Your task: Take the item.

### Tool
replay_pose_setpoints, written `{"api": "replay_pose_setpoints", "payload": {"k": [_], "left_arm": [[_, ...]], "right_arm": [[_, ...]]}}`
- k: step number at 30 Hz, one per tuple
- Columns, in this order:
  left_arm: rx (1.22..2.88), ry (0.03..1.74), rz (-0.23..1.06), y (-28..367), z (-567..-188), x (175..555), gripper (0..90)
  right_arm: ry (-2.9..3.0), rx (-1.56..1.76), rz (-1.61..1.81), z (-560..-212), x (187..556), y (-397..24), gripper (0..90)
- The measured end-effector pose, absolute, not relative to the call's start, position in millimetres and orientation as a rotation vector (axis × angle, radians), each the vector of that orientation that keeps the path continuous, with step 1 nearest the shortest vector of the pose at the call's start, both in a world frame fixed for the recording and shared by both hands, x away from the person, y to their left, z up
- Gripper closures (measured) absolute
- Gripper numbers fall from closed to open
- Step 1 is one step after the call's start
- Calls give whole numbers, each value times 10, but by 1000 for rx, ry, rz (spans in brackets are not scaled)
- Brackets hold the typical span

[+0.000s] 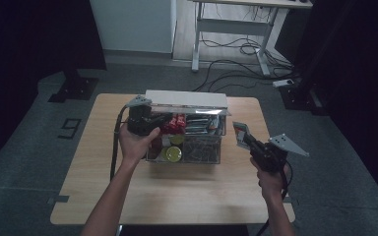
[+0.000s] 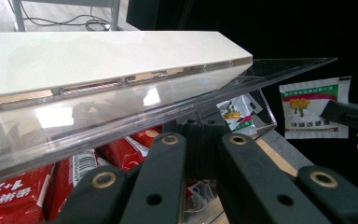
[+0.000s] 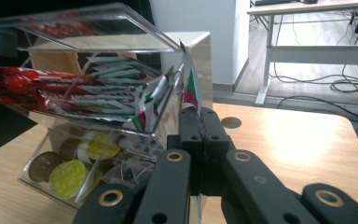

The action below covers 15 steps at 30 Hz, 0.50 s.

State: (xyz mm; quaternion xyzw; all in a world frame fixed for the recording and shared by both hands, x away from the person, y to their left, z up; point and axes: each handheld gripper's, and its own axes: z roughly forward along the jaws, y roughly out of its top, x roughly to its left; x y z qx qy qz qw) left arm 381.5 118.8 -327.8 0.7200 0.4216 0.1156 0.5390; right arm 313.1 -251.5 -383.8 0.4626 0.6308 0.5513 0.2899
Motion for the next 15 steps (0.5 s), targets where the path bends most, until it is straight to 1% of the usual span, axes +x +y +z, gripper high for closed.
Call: {"api": "replay_pose_setpoints", "payload": {"k": [15], "left_arm": [[1714, 1005, 275, 1185, -3280, 3812, 900]], "right_arm": [[1692, 1292, 1432, -4051, 3151, -2609, 894]]}}
